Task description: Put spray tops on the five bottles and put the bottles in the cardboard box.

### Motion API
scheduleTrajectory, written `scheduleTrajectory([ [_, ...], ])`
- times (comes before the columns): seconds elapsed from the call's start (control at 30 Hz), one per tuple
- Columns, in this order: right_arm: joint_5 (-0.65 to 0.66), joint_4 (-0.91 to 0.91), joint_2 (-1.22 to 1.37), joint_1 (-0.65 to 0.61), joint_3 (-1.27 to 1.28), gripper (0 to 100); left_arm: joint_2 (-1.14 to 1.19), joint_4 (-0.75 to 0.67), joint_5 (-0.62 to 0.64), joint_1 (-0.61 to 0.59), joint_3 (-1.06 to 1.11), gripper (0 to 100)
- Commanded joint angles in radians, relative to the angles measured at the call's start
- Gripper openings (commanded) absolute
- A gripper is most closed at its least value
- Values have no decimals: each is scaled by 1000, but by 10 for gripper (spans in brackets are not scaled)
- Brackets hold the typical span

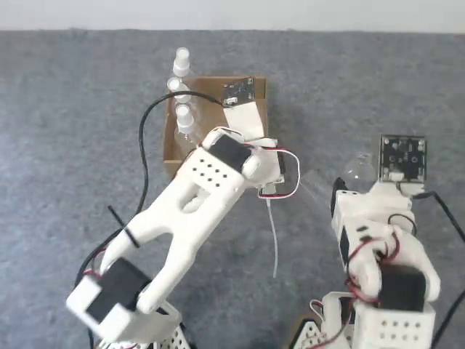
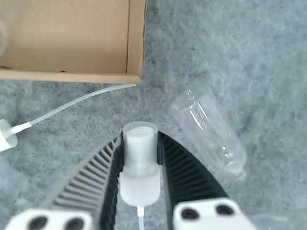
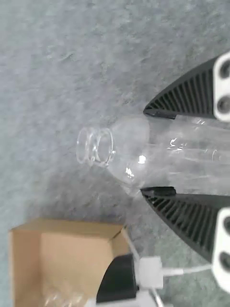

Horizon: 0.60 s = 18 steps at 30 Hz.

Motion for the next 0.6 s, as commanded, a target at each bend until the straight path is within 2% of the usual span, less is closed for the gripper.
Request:
scheduleTrajectory([
  [0.0,-21,19,-163,-91,35,62,-107,-28,-6,-9,5,12],
  [0.23,-15,-54,-409,-197,196,48,-221,-29,-8,-14,64,12],
  [0.33,-11,-90,-437,-222,224,4,-269,-29,-8,-17,85,12],
  [0.57,14,-85,-449,-236,226,7,-359,-29,-8,-78,122,12],
])
